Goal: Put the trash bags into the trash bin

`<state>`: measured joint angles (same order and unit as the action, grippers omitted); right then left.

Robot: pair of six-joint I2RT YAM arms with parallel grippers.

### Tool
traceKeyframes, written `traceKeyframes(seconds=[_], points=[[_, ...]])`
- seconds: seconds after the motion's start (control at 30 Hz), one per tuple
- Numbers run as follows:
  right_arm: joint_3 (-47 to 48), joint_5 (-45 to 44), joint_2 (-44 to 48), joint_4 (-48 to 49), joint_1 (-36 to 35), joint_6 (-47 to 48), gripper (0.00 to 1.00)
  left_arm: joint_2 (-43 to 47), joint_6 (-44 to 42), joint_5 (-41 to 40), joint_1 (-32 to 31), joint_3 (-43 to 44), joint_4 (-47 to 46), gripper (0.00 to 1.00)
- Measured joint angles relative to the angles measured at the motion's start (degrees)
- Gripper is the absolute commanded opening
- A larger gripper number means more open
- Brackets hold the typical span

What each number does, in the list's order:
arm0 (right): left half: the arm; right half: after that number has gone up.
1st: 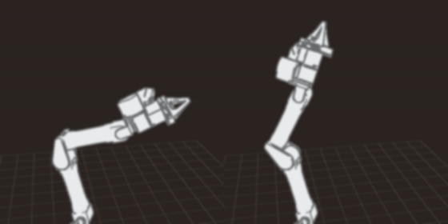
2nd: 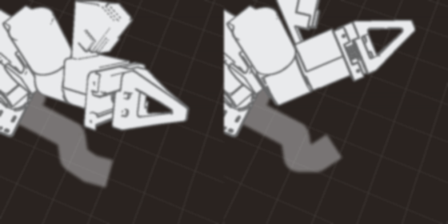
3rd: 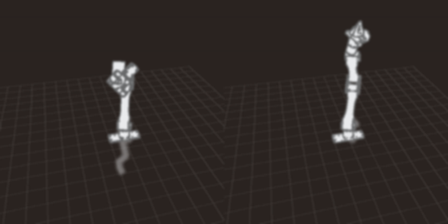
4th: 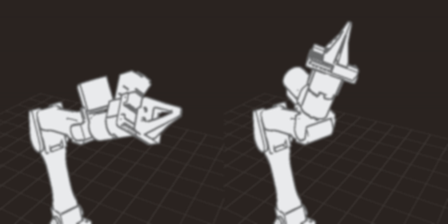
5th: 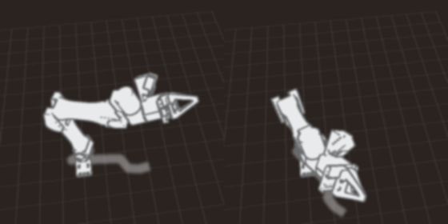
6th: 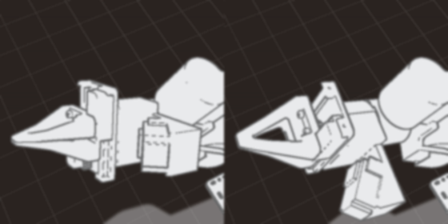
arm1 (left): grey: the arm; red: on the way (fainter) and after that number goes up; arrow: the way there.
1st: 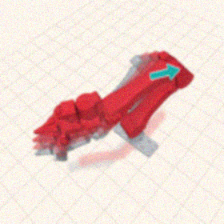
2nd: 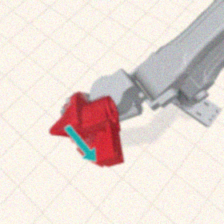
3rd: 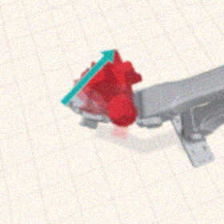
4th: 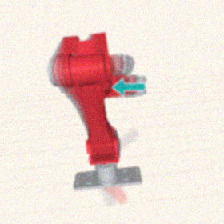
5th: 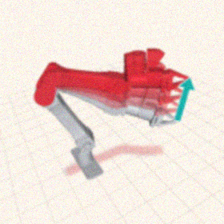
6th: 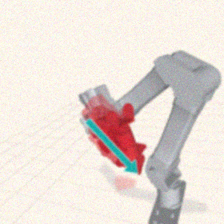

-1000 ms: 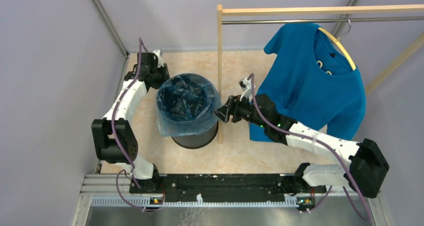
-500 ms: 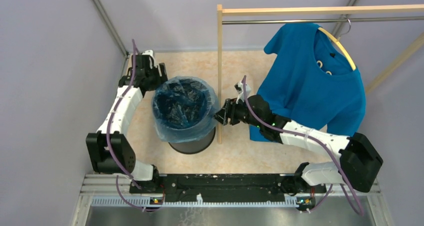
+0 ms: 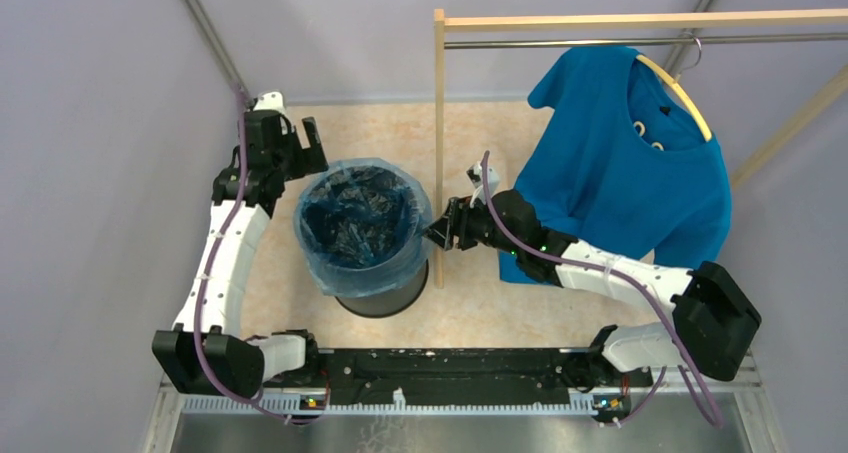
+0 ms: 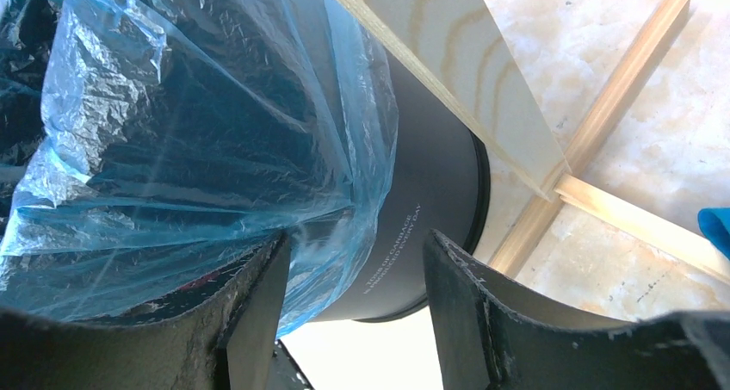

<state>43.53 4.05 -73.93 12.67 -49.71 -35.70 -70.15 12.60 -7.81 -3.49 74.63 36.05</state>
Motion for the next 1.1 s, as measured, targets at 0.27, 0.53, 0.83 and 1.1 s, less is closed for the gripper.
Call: traceKeyframes(seconds=[0.27, 0.53, 0.83, 1.1], points=[[0.0, 0.1, -0.3, -0.2, 0.0, 0.1, 0.58, 1.6, 1.4, 0.7, 0.1, -3.5, 2.1, 0.98], [0.0, 0.1, -0.3, -0.2, 0.0, 0.1, 0.58, 11.1, 1.0, 0.7, 0.0, -0.2, 4.6, 0.92], [0.0, 0.1, -0.3, -0.1, 0.0, 0.1, 0.58, 17.2, -2.1, 19.7, -5.5, 1.7, 5.6, 0.67], [0.3, 1.5, -3.2, 1.0, 0.0, -0.1, 0.58, 22.4, -2.4, 24.8, -15.6, -7.3, 8.6, 0.45]])
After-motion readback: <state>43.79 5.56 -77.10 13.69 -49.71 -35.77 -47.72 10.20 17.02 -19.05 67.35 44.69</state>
